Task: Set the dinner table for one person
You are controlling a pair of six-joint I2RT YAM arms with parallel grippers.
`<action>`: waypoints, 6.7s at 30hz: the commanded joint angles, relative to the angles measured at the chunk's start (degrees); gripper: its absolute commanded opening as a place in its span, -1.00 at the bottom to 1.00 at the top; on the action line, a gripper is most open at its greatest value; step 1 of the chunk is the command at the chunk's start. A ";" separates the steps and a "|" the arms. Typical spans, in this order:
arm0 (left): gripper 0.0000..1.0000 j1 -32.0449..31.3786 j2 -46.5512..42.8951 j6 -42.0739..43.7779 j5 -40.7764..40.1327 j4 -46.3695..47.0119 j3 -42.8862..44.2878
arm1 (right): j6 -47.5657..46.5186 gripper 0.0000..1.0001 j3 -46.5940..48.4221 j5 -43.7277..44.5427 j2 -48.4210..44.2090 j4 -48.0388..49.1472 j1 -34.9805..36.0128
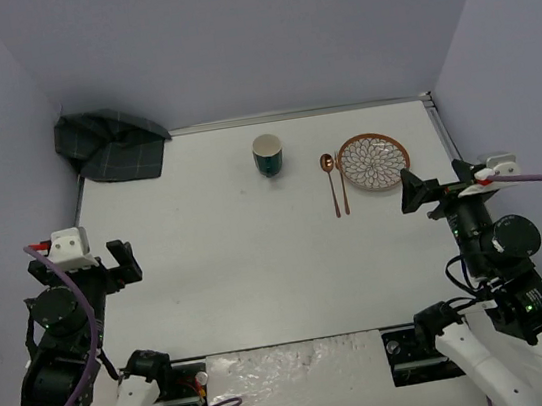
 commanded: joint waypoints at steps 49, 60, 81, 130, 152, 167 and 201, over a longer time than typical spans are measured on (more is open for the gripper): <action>0.94 15.62 115.77 -7.95 12.52 18.16 64.91 | 12.48 1.00 -5.60 -20.72 23.81 5.54 0.42; -0.40 16.42 122.87 -9.19 13.63 5.70 78.11 | 12.22 1.00 -5.57 -21.37 21.15 5.60 0.39; -1.00 3.36 72.23 -13.54 24.17 -7.44 36.08 | 14.21 1.00 -4.37 -22.91 20.85 5.63 0.56; 0.64 -21.13 62.93 -25.44 11.69 15.32 8.40 | 23.36 0.57 -9.82 -1.59 59.74 24.86 20.46; -0.12 -25.51 81.29 -20.57 0.18 11.26 18.81 | 22.80 0.47 -11.23 -2.18 64.53 26.36 21.33; -1.00 -23.11 84.58 -11.68 -9.73 5.61 26.90 | 22.05 0.47 -11.85 -2.09 62.22 24.59 21.33; 0.93 2.97 76.07 -18.47 17.92 17.99 26.65 | 18.28 0.63 -7.84 -7.01 57.43 17.98 22.44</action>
